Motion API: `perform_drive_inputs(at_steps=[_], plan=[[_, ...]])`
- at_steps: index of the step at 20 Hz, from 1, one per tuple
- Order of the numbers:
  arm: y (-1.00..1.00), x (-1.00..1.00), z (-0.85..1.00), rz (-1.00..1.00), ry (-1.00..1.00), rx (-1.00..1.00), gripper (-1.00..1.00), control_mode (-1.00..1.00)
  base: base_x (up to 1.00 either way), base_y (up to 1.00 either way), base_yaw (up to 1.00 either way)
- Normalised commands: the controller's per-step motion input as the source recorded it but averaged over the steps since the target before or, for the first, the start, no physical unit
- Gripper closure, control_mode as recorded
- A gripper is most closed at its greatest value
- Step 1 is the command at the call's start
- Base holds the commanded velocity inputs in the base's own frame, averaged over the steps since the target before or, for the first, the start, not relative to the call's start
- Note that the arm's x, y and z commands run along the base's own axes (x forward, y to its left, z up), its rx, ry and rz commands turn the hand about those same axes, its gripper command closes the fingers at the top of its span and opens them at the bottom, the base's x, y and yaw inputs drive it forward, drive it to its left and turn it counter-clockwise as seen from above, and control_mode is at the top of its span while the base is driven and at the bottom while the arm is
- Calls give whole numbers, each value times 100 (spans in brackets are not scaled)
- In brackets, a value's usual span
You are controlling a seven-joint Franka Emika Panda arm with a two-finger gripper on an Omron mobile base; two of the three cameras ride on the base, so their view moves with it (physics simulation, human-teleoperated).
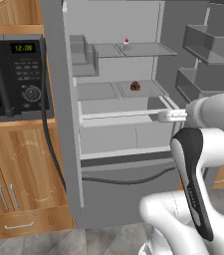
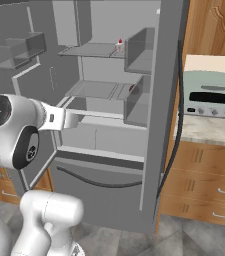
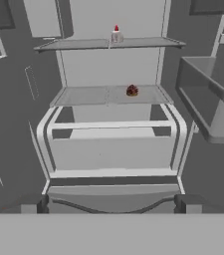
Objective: Take the cakes from the fridge and place them on the empty tray on the dining counter.
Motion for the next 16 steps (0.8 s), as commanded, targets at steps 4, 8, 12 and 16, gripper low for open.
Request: perform_drive_inputs(at_steps=[4,8,12,16], plan=[[0,0,0,0,0,0,-100,-100,0,0,0],[0,0,0,0,0,0,-100,-100,0,0,0],[0,0,0,0,0,0,-100,100,29,0,0],[0,0,0,0,0,0,-100,100,92,0,0]])
